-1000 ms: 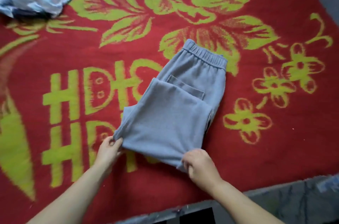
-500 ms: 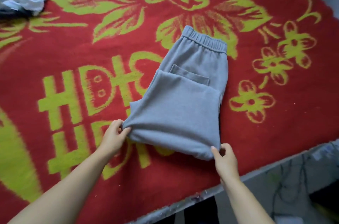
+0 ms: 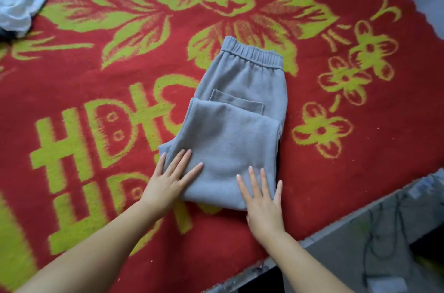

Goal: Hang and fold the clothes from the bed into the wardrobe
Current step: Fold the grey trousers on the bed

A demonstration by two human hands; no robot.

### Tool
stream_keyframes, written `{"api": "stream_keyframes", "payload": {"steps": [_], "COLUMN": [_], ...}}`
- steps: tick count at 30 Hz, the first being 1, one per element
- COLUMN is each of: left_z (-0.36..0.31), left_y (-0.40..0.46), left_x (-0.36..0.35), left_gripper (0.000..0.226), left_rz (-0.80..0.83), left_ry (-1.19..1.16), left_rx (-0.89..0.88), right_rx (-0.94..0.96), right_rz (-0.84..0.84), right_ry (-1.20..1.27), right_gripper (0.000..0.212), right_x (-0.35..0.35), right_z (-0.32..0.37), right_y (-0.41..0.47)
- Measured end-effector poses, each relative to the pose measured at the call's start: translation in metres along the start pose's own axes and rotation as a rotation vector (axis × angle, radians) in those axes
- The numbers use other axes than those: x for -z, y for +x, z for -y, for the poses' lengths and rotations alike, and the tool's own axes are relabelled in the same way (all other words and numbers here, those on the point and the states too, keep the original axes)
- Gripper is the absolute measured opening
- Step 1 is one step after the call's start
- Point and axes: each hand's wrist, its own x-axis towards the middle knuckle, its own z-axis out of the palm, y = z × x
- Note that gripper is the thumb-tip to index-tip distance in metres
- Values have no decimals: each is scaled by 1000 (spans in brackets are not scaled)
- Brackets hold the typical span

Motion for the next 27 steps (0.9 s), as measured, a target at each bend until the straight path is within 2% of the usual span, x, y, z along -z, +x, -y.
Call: {"api": "stream_keyframes", "payload": {"steps": [2, 4, 5, 6, 8, 9, 11, 13, 15, 16, 19, 21, 22, 24, 25, 27], "left_z": [4, -2, -6, -8, -13, -14, -6, 14, 44, 61, 106, 128, 134, 132, 124, 101], "left_y": [8, 9, 8, 7, 7, 10, 27, 55, 91, 111, 169, 205, 217, 229, 229, 221], "left_x": [11, 26, 34, 45, 79, 102, 151, 196, 227, 238, 243, 221, 204, 167, 148, 106], "left_gripper": [71, 63, 64, 68, 73, 69, 54, 35, 18, 14, 14, 13, 13, 34, 48, 59], "left_rz": [119, 153, 193, 317, 715, 833, 968, 1032, 965, 913, 674, 453, 322, 52, -79, -263], "left_ry": [33, 29, 17, -15, -120, -197, -393, -556, -643, -678, -831, -865, -869, -929, -1012, -1213], "left_rx": [-4, -30, -27, -9, -76, -129, -128, -51, 32, 95, 306, 457, 546, 734, 841, 1043], "right_rx": [7, 40, 69, 121, 249, 330, 432, 445, 367, 303, 161, 44, -28, -158, -208, -290], "right_rz": [-47, -20, 48, 186, 560, 683, 820, 828, 743, 726, 558, 321, 188, -39, -100, -103], "right_ry": [-5, -24, -18, -9, 91, 173, 324, 391, 600, 739, 928, 919, 902, 908, 943, 969], "right_gripper": [77, 73, 77, 79, 68, 55, 22, 7, 39, 48, 42, 39, 44, 59, 66, 80], "right_x": [2, 13, 21, 34, 69, 93, 146, 191, 226, 237, 246, 237, 228, 208, 195, 160], "right_z": [-1, 1, 0, -4, -25, -39, -73, -107, -138, -151, -166, -161, -154, -135, -124, -99], "right_y": [7, 6, 4, 3, 4, 7, 16, 35, 67, 88, 161, 212, 231, 249, 249, 242]}}
